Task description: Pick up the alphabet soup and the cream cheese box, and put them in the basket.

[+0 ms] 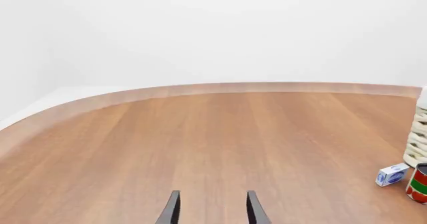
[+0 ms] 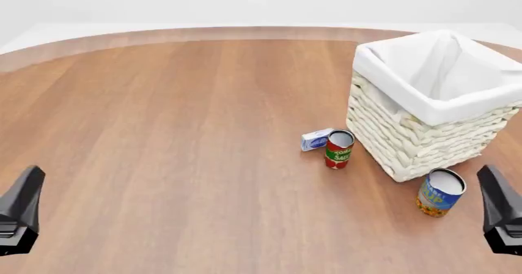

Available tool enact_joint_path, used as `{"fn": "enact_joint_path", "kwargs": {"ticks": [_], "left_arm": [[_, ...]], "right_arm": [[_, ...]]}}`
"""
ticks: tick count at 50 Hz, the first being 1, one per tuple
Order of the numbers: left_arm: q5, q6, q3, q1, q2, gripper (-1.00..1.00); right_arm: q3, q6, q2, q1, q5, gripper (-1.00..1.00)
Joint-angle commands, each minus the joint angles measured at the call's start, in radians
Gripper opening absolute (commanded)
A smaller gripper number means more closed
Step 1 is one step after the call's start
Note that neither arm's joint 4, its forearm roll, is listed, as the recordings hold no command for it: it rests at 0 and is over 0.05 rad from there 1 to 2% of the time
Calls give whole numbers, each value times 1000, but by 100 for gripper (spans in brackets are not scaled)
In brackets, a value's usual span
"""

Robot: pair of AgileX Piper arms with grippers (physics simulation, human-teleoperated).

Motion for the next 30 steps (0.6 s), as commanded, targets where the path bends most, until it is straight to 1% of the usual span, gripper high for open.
{"fn": "enact_joint_path", "kwargs": {"ticks": [1, 3, 4, 5, 6, 7, 8, 9, 10, 11, 12, 13, 14, 15, 18, 21, 24, 25, 27, 28, 29, 30], "left_arm": [[0, 0, 0, 0, 0, 100], [0, 0, 0, 0, 0, 100], [0, 0, 0, 0, 0, 100], [0, 0, 0, 0, 0, 100], [0, 0, 0, 0, 0, 100], [0, 0, 0, 0, 0, 100], [0, 0, 0, 0, 0, 100], [0, 0, 0, 0, 0, 100], [0, 0, 0, 0, 0, 100], [0, 0, 0, 0, 0, 100], [0, 0, 0, 0, 0, 100], [0, 0, 0, 0, 0, 100], [0, 0, 0, 0, 0, 100], [0, 0, 0, 0, 0, 100], [0, 0, 0, 0, 0, 100], [0, 0, 0, 0, 0, 100], [0, 0, 0, 0, 0, 100], [0, 0, 0, 0, 0, 100], [0, 0, 0, 0, 0, 100], [0, 0, 0, 0, 0, 100], [0, 0, 0, 0, 0, 100], [0, 0, 0, 0, 0, 100]], "right_arm": [[-5, 0, 1, -2, -3, 100], [-8, 1, 2, -1, 2, 100], [-6, -29, 18, -2, 1, 100], [-14, 16, 11, -4, 14, 100], [-30, 63, 29, 12, 32, 100], [-47, 33, 14, 10, 56, 100], [-51, 14, 32, 8, 44, 100], [-66, 26, 76, -7, 24, 100], [-78, 28, 156, -6, -3, 100], [-91, 17, 205, 19, -14, 100], [-110, -7, 219, 42, 7, 100], [-120, -4, 230, 55, 15, 100], [-141, 4, 201, 48, 48, 100], [-149, 6, 209, 48, 54, 100], [-186, -6, 240, 69, 76, 100], [-219, -52, 235, 105, 94, 100], [-245, -76, 285, 113, 86, 100], [-260, -80, 300, 129, 92, 100], [-283, -54, 334, 152, 105, 100], [-293, -75, 349, 165, 108, 100], [-298, -80, 359, 168, 107, 100], [-307, -74, 390, 184, 108, 100]]}}
